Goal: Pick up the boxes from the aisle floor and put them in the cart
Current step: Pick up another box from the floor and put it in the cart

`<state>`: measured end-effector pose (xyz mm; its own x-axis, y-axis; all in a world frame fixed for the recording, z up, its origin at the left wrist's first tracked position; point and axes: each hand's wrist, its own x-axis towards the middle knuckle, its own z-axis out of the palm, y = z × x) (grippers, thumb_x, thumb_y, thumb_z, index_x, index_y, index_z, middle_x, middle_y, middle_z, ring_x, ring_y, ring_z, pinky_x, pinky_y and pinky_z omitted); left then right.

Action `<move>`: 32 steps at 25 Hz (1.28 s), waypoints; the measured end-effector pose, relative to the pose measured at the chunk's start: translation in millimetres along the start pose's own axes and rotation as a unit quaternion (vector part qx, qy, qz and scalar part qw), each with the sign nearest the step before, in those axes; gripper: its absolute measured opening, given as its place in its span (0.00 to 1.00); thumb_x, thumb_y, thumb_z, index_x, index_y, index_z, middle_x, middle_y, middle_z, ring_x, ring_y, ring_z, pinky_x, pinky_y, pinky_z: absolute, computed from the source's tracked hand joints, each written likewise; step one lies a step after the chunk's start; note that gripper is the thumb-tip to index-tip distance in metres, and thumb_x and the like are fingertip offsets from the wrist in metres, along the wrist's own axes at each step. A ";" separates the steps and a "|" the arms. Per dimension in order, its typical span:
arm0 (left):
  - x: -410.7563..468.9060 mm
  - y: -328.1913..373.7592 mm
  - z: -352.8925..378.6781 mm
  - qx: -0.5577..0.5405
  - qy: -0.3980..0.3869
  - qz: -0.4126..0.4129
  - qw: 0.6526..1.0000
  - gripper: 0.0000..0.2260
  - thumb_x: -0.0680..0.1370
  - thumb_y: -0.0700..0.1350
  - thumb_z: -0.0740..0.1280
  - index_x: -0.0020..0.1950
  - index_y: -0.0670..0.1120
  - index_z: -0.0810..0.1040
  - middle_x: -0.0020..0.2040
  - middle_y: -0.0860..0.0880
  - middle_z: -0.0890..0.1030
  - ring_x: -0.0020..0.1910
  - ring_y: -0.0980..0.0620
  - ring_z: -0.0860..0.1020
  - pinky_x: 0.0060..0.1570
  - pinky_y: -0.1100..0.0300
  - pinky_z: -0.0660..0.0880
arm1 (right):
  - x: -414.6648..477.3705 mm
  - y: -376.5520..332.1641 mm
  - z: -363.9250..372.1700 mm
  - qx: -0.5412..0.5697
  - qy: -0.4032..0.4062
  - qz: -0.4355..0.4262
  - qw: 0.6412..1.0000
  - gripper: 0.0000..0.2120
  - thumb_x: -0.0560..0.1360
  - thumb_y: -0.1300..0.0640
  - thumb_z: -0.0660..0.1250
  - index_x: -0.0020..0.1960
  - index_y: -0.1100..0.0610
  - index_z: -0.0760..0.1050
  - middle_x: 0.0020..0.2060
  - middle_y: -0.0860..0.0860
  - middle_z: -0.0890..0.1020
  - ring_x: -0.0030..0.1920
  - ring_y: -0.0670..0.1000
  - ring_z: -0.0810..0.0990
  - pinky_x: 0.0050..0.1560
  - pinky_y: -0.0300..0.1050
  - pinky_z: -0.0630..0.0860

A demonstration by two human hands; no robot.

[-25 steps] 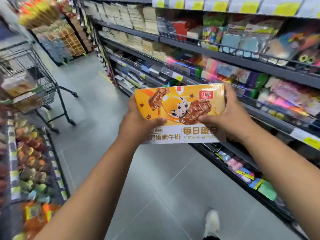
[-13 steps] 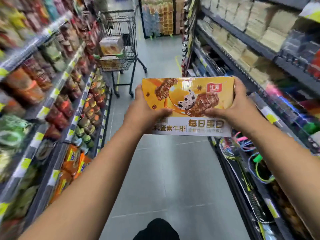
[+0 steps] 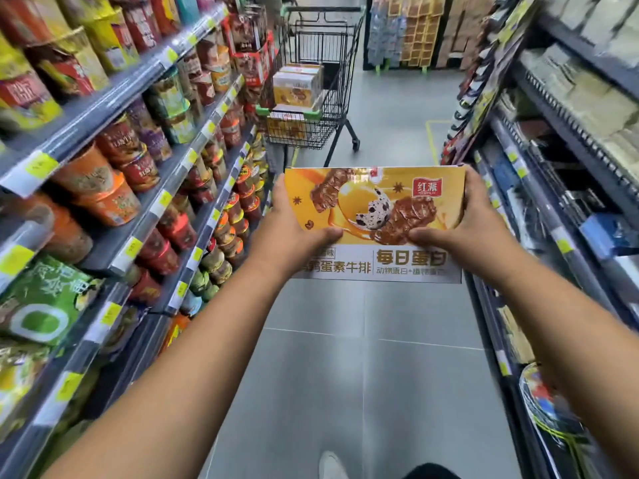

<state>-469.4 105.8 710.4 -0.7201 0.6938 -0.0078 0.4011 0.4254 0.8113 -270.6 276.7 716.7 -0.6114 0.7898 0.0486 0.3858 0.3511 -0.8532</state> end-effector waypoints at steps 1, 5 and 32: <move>22.5 -2.5 -4.8 0.005 -0.001 -0.006 1.000 0.58 0.57 0.66 0.77 0.77 0.58 0.45 0.67 0.49 0.76 0.63 0.46 0.76 0.64 0.47 0.72 | 22.2 -3.3 8.6 -0.003 -0.003 0.002 1.000 0.53 0.59 0.56 0.83 0.74 0.51 0.55 0.62 0.49 0.77 0.60 0.50 0.78 0.67 0.53 0.71; 108.8 -13.7 -17.4 0.015 -0.005 -0.005 1.000 0.58 0.63 0.61 0.79 0.77 0.60 0.39 0.70 0.47 0.73 0.64 0.45 0.75 0.64 0.45 0.72 | 110.6 -11.1 37.0 0.003 -0.016 -0.007 1.000 0.51 0.61 0.57 0.82 0.74 0.51 0.55 0.56 0.44 0.77 0.55 0.48 0.78 0.62 0.48 0.72; 883.8 -125.8 -120.2 0.022 -0.007 -0.083 0.996 0.54 0.64 0.52 0.81 0.77 0.62 0.45 0.68 0.49 0.73 0.62 0.47 0.76 0.62 0.54 0.72 | 860.6 -68.7 312.3 0.017 -0.100 0.029 0.994 0.47 0.64 0.56 0.80 0.72 0.50 0.54 0.58 0.47 0.77 0.56 0.52 0.78 0.57 0.46 0.72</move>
<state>-1224.4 595.7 671.7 -0.7711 0.6195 -0.1470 0.3027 0.5599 0.7713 -1039.0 775.3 654.9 -0.7155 0.6911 -0.1021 0.4028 0.2888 -0.8686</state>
